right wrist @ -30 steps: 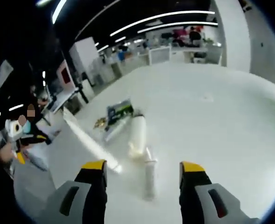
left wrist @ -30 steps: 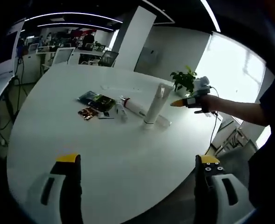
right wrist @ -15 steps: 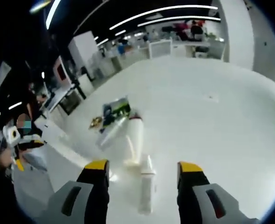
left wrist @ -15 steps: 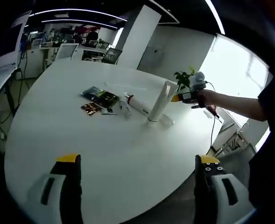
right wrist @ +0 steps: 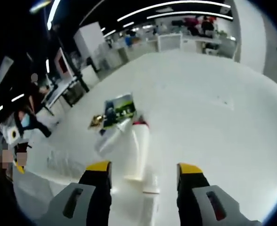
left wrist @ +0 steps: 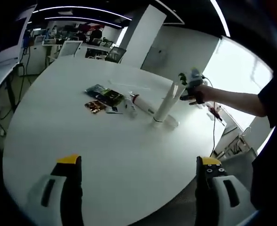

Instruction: Arrange the skincare products in the storage area until every visible bottle or jar stands upright without overlapping.

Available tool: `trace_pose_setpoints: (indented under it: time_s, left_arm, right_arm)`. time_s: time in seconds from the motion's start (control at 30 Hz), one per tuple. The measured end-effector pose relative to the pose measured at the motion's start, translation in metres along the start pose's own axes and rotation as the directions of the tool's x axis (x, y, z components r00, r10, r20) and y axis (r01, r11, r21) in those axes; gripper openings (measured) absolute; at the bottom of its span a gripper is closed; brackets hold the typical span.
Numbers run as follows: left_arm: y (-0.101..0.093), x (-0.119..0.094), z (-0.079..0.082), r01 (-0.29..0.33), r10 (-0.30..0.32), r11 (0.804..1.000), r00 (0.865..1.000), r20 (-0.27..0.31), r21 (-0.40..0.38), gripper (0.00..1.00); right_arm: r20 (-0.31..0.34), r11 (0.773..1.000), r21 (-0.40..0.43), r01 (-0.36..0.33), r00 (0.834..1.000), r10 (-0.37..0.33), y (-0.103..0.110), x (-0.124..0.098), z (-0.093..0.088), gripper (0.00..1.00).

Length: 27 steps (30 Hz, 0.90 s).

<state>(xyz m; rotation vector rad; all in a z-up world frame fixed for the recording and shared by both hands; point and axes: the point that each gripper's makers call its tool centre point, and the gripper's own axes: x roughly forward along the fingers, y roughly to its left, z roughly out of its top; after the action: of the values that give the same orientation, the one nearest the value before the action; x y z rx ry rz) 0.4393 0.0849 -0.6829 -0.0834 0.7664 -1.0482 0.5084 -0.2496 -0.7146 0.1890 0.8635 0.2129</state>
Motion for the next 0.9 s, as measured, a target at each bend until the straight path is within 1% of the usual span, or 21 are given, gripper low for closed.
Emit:
trace_pose_setpoints:
  time_s: [0.1,0.17,0.27,0.47,0.6,0.67,0.73,0.9]
  left_arm:
    - [0.004,0.001,-0.003,-0.005,0.005,1.0,1.0,-0.008,-0.011,0.95]
    - [0.006,0.002,-0.004,-0.005,0.005,1.0,1.0,-0.012,-0.014,0.95]
    - [0.008,0.004,-0.004,-0.008,0.007,1.0,1.0,-0.014,-0.02,0.95]
    - [0.011,0.007,-0.004,-0.007,0.007,1.0,1.0,-0.013,-0.026,0.95]
    - [0.013,0.008,-0.006,-0.009,0.008,0.999,1.0,-0.016,-0.032,0.95]
    - [0.014,0.008,-0.007,-0.01,0.009,0.999,1.0,-0.016,-0.036,0.95]
    - [0.016,0.009,-0.008,-0.012,0.011,0.999,1.0,-0.017,-0.041,0.95]
    - [0.02,0.009,-0.011,-0.019,0.018,0.998,1.0,-0.02,-0.053,0.95]
  right_arm:
    - [-0.031,1.0,-0.008,-0.018,0.999,0.018,0.003,0.009,0.001,0.51]
    - [-0.043,0.999,-0.029,-0.019,0.999,0.017,0.004,0.013,0.002,0.5]
    - [-0.058,0.998,-0.053,-0.022,0.998,0.019,0.006,0.019,0.007,0.49]
    - [-0.09,0.997,-0.069,-0.032,0.996,0.026,0.01,0.03,0.014,0.45]
    - [-0.136,0.995,-0.087,-0.045,0.99,0.033,0.012,0.039,0.017,0.43]
    - [-0.164,0.993,-0.103,-0.051,0.986,0.033,0.009,0.043,0.019,0.43]
    - [-0.18,0.992,-0.12,-0.048,0.983,0.026,0.009,0.048,0.022,0.42]
    - [-0.215,0.991,-0.124,-0.051,0.976,0.024,0.007,0.062,0.025,0.36]
